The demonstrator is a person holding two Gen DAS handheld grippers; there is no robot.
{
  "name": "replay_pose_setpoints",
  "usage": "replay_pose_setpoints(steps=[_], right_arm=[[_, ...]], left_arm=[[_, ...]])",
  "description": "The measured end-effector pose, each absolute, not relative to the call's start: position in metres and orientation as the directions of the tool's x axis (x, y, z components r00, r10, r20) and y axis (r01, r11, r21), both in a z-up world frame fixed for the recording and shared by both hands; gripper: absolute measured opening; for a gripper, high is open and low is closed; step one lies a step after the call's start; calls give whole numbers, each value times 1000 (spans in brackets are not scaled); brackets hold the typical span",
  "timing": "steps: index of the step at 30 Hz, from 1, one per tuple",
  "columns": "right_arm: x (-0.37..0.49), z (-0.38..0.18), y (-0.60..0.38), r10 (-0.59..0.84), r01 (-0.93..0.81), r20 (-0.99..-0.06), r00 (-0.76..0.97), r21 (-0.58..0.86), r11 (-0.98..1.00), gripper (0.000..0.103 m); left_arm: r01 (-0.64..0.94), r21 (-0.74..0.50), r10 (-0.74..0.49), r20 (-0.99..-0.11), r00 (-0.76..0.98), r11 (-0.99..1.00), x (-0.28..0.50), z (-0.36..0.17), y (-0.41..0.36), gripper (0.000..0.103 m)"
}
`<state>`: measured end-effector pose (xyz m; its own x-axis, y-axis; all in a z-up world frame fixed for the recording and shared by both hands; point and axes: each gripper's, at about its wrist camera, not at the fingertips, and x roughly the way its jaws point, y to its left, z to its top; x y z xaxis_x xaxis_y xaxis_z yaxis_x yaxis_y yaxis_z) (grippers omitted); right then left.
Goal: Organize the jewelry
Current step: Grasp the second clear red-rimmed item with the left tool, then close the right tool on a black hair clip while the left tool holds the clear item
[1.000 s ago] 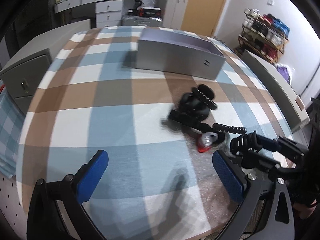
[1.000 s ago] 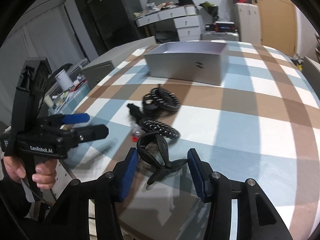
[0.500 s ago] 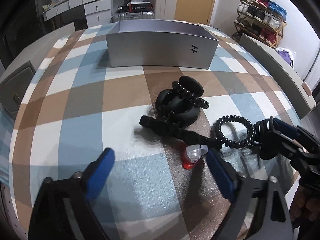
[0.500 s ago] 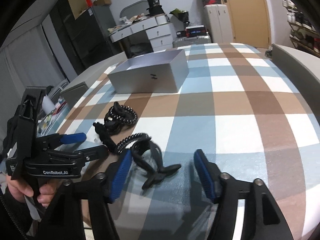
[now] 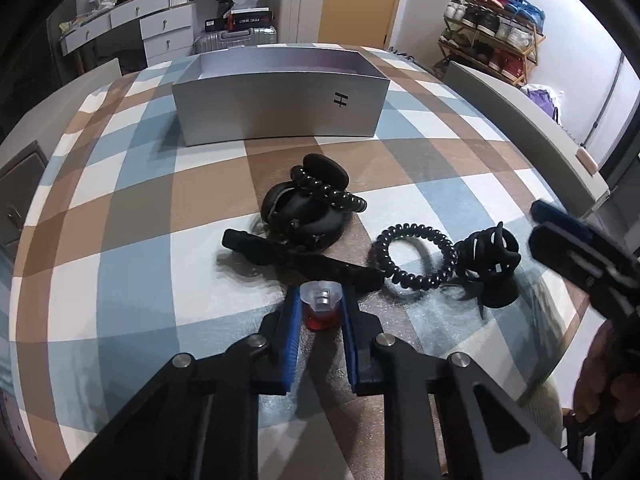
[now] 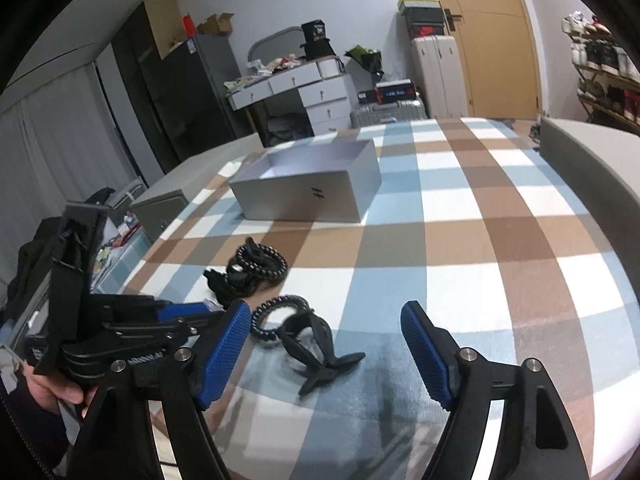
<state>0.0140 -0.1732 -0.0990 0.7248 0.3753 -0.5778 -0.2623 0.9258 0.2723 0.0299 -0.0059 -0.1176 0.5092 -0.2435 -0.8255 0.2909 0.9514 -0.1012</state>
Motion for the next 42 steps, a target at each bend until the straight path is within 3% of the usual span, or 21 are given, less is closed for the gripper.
replay_pose_setpoints(steps=[13, 27, 34, 42], right_arm=[[16, -81, -144, 434, -364, -563, 703, 239, 900, 78], [38, -105, -63, 503, -520, -678, 536, 203, 829, 78], [50, -123, -34, 409, -519, -739, 535, 94, 849, 75], [56, -133, -16, 341, -535, -776, 530, 6, 845, 53]], left_arm=[[242, -156, -265, -806, 530, 958, 19, -110, 24, 14], [178, -199, -266, -768, 582, 964, 10, -104, 68, 14], [141, -201, -245, -757, 606, 969, 5, -102, 86, 14], [121, -207, -237, -760, 605, 971, 5, -104, 94, 14]])
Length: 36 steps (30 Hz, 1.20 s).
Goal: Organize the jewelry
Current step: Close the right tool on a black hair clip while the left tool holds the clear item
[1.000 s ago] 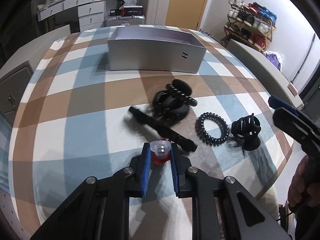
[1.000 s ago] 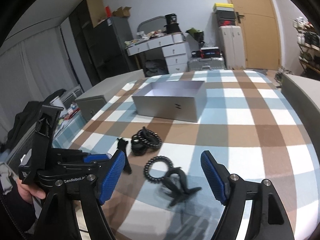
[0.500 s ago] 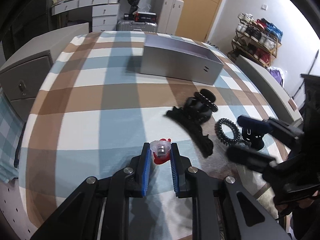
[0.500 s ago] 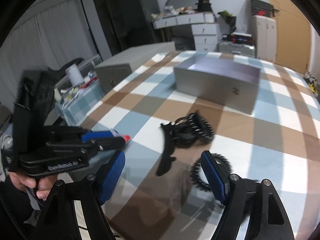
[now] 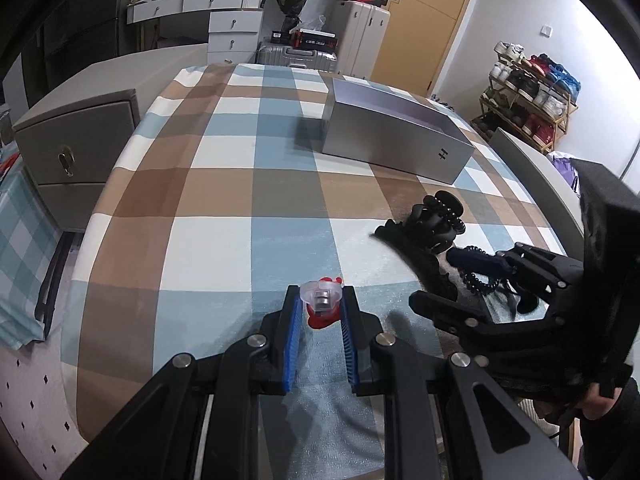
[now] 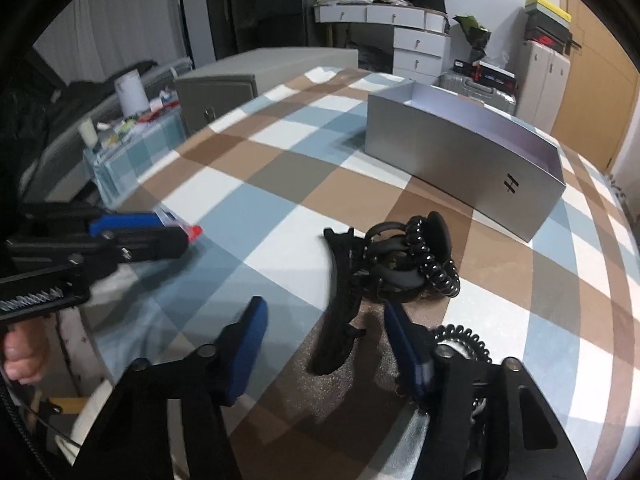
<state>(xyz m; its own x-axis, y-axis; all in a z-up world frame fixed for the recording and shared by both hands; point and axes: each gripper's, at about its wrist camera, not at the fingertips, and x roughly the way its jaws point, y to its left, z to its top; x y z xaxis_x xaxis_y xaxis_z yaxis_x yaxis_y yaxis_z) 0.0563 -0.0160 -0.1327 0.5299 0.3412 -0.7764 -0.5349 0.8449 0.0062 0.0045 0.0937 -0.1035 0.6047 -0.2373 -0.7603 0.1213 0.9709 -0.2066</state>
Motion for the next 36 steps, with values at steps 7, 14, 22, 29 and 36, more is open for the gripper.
replay_pose_setpoints(steps=[7, 14, 22, 29, 36], right_arm=[[57, -135, -13, 329, -536, -777, 537, -13, 844, 19], [51, -128, -18, 398, -560, -740, 541, 36, 828, 19], [48, -116, -23, 460, -577, -706, 539, 89, 812, 0], [50, -118, -27, 490, -572, -696, 525, 138, 808, 3], [63, -125, -15, 436, -565, -731, 525, 83, 821, 8]], left_arm=[[118, -209, -237, -761, 604, 971, 3, -103, 97, 14], [113, -202, -228, -762, 606, 973, 3, -100, 97, 14], [107, -191, -216, -761, 612, 976, 7, -95, 95, 14], [109, -175, -205, -767, 608, 979, 11, -93, 92, 14], [105, -178, -205, -773, 600, 979, 11, -95, 93, 14]])
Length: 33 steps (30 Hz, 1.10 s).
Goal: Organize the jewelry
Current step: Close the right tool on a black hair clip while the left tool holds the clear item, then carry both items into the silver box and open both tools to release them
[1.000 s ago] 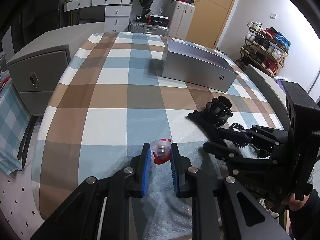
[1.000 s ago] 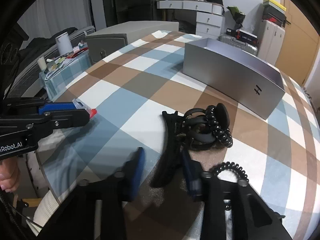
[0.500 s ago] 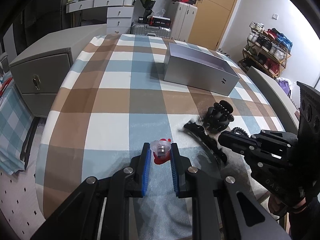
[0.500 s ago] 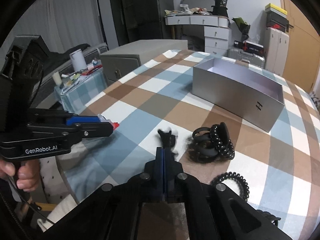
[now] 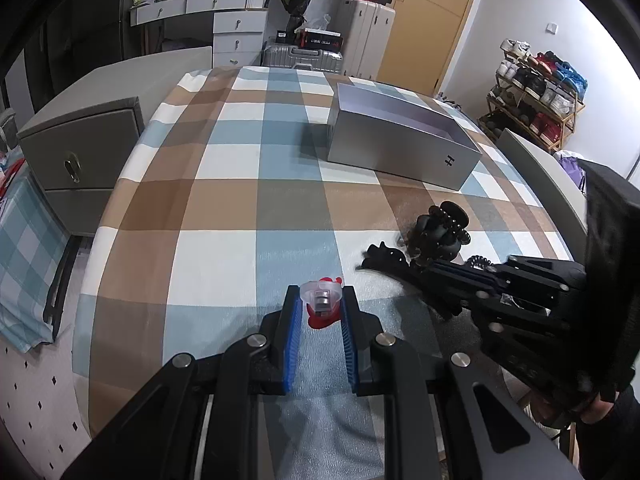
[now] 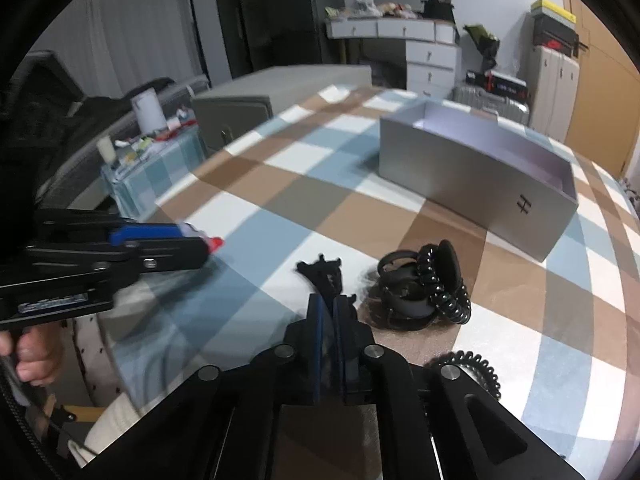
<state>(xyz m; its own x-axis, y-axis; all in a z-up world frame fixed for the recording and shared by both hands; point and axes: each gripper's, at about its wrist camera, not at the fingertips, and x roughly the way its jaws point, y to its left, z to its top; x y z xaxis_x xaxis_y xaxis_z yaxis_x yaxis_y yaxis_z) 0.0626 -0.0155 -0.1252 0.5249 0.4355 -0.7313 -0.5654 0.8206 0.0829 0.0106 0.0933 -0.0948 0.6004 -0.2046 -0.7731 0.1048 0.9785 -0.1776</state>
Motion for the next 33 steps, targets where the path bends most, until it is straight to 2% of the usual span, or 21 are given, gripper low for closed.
replay_pose_setpoints(steps=[4, 8, 21, 22, 23, 27, 33], right_arm=[[65, -126, -11, 411, -568, -738, 535, 46, 821, 13], [66, -126, -7, 383, -567, -744, 547, 7, 824, 24], [77, -134, 1, 278, -557, -779, 561, -107, 824, 26], [77, -134, 0, 286, -558, -778, 559, -98, 824, 23], [79, -134, -1, 297, -561, -783, 546, -79, 824, 12], [81, -131, -10, 354, -557, -780, 516, 9, 831, 12], [76, -104, -28, 493, -572, -703, 513, 149, 807, 12]], left_arm=[[104, -181, -207, -775, 597, 978, 10, -97, 95, 14], [101, -191, -213, -775, 595, 976, 10, -99, 98, 14], [94, -206, -221, -777, 589, 974, 7, -101, 101, 14], [92, -206, -220, -777, 590, 974, 7, -101, 101, 14], [91, -207, -220, -775, 592, 974, 7, -100, 102, 14], [89, -207, -219, -773, 596, 974, 8, -98, 102, 14], [117, -196, -227, -763, 606, 973, 16, -88, 94, 14]])
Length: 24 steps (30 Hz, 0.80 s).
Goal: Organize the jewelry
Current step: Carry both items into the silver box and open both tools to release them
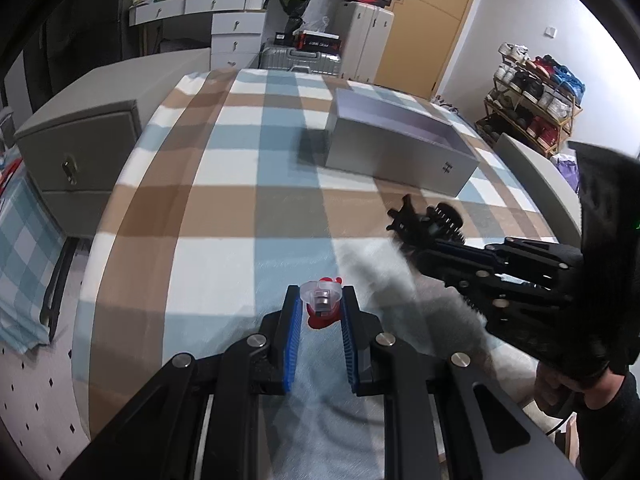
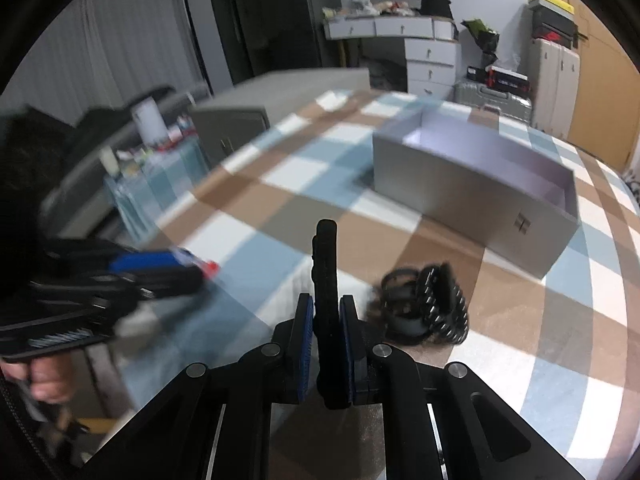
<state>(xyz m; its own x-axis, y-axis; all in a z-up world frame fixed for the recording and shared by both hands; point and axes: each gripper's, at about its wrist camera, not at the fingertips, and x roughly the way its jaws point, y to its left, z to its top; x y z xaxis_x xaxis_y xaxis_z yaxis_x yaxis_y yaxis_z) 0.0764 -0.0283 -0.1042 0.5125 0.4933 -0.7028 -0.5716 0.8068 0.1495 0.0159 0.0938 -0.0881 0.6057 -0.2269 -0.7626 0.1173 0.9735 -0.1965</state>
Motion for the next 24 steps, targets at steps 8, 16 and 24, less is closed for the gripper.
replay_pose_setpoints(steps=[8, 16, 24], right_arm=[[93, -56, -71, 571, -554, -592, 569, 238, 798, 12], [128, -22, -106, 566, -556, -525, 635, 197, 807, 12], [174, -24, -118, 581, -575, -526, 620, 199, 794, 12]], left_arm=[[181, -198, -268, -728, 631, 963, 51, -63, 74, 14], [245, -171, -293, -699, 652, 954, 101, -36, 44, 14], [276, -132, -285, -717, 637, 952, 145, -38, 15, 14]])
